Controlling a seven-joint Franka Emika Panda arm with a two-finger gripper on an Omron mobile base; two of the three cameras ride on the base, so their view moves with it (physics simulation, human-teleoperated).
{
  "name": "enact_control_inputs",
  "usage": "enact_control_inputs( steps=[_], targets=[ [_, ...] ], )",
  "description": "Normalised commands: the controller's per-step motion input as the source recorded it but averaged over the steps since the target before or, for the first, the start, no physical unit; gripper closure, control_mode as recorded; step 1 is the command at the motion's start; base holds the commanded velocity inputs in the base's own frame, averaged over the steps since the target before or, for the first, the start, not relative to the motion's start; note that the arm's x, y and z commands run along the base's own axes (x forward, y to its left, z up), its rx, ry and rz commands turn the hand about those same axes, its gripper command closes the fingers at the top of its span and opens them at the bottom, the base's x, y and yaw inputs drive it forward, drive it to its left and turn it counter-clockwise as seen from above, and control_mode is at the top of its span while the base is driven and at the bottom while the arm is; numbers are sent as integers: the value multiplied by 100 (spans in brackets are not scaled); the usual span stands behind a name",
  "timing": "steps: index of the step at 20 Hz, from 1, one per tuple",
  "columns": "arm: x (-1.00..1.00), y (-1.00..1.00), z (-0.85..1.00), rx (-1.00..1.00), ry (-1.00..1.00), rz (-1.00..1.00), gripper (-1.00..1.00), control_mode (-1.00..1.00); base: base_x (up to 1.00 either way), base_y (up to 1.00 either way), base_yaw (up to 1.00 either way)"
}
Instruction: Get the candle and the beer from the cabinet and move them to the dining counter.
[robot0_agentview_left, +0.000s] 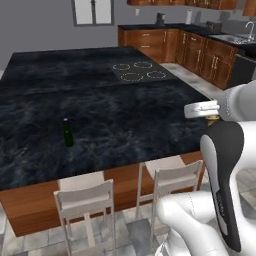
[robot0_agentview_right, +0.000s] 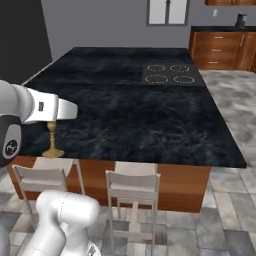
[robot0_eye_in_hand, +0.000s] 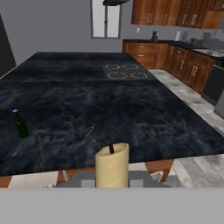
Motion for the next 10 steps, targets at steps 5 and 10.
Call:
enact_control_inputs(
  steps=[5, 10],
  targets=[
    [0, 0, 0, 0, 0, 0, 100, 100, 51, 9, 7],
    [0, 0, 0, 0, 0, 0, 100, 100, 55, 0, 27]
  ],
)
